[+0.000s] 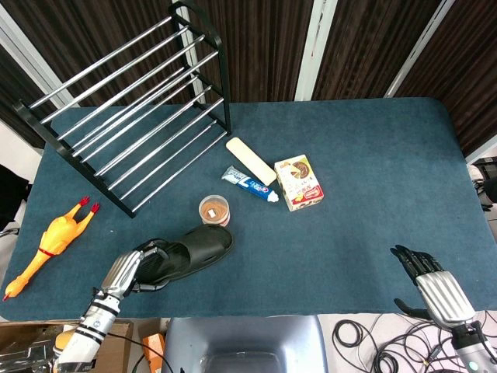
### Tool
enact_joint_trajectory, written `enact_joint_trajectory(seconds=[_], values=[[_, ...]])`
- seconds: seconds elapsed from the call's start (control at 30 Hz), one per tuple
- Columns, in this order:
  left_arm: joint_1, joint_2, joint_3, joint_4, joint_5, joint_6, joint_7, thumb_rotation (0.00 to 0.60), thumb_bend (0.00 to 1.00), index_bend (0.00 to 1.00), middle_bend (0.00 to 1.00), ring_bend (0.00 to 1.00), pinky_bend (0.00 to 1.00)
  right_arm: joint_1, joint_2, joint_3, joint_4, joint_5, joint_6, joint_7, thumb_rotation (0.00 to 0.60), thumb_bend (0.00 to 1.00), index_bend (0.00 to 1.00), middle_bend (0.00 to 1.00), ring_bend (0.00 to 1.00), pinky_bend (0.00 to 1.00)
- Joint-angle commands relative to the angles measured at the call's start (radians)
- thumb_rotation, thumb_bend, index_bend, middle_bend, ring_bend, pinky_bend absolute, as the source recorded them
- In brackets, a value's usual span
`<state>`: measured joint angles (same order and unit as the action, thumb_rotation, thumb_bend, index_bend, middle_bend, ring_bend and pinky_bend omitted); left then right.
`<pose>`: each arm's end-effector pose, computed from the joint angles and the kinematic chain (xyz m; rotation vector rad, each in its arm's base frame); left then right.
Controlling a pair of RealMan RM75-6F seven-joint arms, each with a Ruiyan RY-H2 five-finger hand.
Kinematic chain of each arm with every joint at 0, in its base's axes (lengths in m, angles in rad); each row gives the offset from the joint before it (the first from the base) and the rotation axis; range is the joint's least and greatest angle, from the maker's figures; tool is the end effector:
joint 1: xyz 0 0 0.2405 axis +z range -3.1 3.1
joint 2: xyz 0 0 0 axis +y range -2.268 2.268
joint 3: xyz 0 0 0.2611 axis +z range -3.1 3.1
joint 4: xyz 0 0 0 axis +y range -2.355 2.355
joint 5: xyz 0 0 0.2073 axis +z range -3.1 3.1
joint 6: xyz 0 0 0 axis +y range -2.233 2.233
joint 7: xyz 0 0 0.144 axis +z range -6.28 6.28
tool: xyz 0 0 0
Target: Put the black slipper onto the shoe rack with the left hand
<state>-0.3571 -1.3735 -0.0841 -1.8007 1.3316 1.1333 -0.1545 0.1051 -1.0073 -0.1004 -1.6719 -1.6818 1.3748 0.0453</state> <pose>-0.2065 0.2359 0.0339 -1.4893 -1.5683 -1.2273 -0.3046 -0.1491 0.1515 1.6852 -1.0111 0.8127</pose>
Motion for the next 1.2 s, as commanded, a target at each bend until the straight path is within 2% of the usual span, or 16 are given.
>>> enact_joint_trajectory(seconds=[0.03, 0.3, 0.4, 0.57, 0.7, 0.77, 0.93, 1.2], values=[[-0.025, 0.015, -0.041, -0.033, -0.076, -0.020, 0.042, 0.600, 0.28, 0.46, 0.67, 0.75, 0.93, -0.002, 0.004, 0.001, 0.004, 0.001, 0.005, 0.009, 0.600, 0.16, 0.00, 0.06, 0.11, 0.15], [-0.028, 0.035, -0.074, -0.083, -0.128, -0.042, -0.036, 0.600, 0.29, 0.46, 0.67, 0.75, 0.93, 0.001, 0.004, -0.002, 0.002, -0.004, -0.002, 0.006, 0.600, 0.16, 0.00, 0.06, 0.11, 0.15], [-0.014, 0.074, -0.117, -0.145, -0.138, -0.022, -0.126, 0.600, 0.29, 0.46, 0.67, 0.75, 0.93, -0.003, 0.006, -0.001, 0.003, -0.003, 0.009, 0.014, 0.600, 0.16, 0.00, 0.06, 0.11, 0.15], [-0.015, 0.063, -0.125, -0.169, -0.174, -0.052, -0.208, 0.600, 0.30, 0.45, 0.67, 0.75, 0.92, 0.000, 0.004, -0.003, 0.003, -0.007, 0.000, 0.007, 0.600, 0.16, 0.00, 0.06, 0.11, 0.15], [-0.042, -0.016, -0.134, -0.118, -0.195, -0.054, -0.192, 0.600, 0.32, 0.44, 0.66, 0.74, 0.91, 0.001, 0.002, -0.002, 0.002, -0.004, -0.003, 0.004, 0.600, 0.16, 0.00, 0.06, 0.11, 0.15], [-0.067, -0.065, -0.151, -0.084, -0.245, -0.070, -0.173, 0.600, 0.33, 0.44, 0.65, 0.74, 0.91, 0.002, 0.002, -0.003, 0.002, -0.003, -0.005, 0.002, 0.600, 0.16, 0.00, 0.06, 0.11, 0.15], [-0.139, -0.167, -0.236, 0.014, -0.398, -0.075, -0.112, 0.600, 0.34, 0.44, 0.65, 0.73, 0.90, 0.004, 0.004, -0.004, 0.003, -0.004, -0.009, 0.003, 0.600, 0.16, 0.00, 0.06, 0.11, 0.15], [-0.206, -0.256, -0.345, 0.142, -0.533, -0.047, -0.068, 0.600, 0.35, 0.44, 0.64, 0.72, 0.89, 0.003, 0.008, -0.006, 0.004, -0.008, -0.005, 0.014, 0.600, 0.16, 0.00, 0.06, 0.11, 0.15]])
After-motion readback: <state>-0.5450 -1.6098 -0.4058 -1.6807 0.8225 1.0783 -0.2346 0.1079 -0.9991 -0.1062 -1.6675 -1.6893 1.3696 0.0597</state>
